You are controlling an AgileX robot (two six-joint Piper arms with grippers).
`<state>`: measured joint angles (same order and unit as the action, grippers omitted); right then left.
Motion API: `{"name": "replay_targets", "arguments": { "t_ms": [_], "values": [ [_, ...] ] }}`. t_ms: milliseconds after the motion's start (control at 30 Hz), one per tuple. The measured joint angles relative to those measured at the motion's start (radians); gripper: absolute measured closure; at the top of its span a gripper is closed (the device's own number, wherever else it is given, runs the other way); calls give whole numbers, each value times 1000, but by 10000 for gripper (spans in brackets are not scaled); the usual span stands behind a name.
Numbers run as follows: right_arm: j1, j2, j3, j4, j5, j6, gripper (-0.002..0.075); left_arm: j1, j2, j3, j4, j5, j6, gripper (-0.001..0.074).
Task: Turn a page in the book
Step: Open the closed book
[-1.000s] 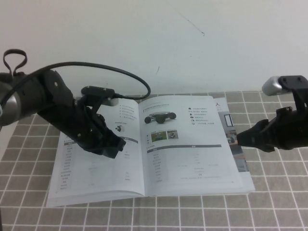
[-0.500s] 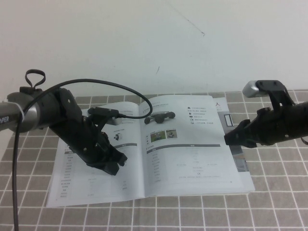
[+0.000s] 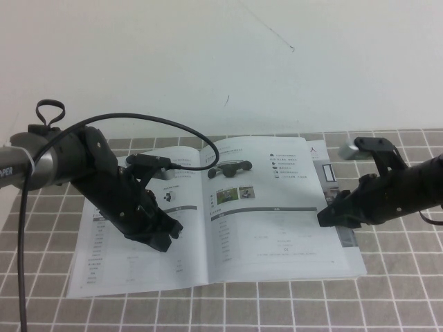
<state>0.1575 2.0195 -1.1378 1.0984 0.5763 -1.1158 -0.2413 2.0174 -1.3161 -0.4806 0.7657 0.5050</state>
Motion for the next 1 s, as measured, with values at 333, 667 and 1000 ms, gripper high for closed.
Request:
{"name": "replay_targets", "arguments": {
  "t_ms": [333, 667, 1000],
  "values": [
    [0, 12, 0, 3, 14, -2, 444, 0, 0, 0, 0, 0, 2, 738],
    [0, 14, 0, 21, 34, -12, 443, 0, 0, 0, 0, 0, 2, 738],
    [0, 17, 0, 70, 45, -31, 442, 0, 0, 0, 0, 0, 2, 738]
  ]
}}
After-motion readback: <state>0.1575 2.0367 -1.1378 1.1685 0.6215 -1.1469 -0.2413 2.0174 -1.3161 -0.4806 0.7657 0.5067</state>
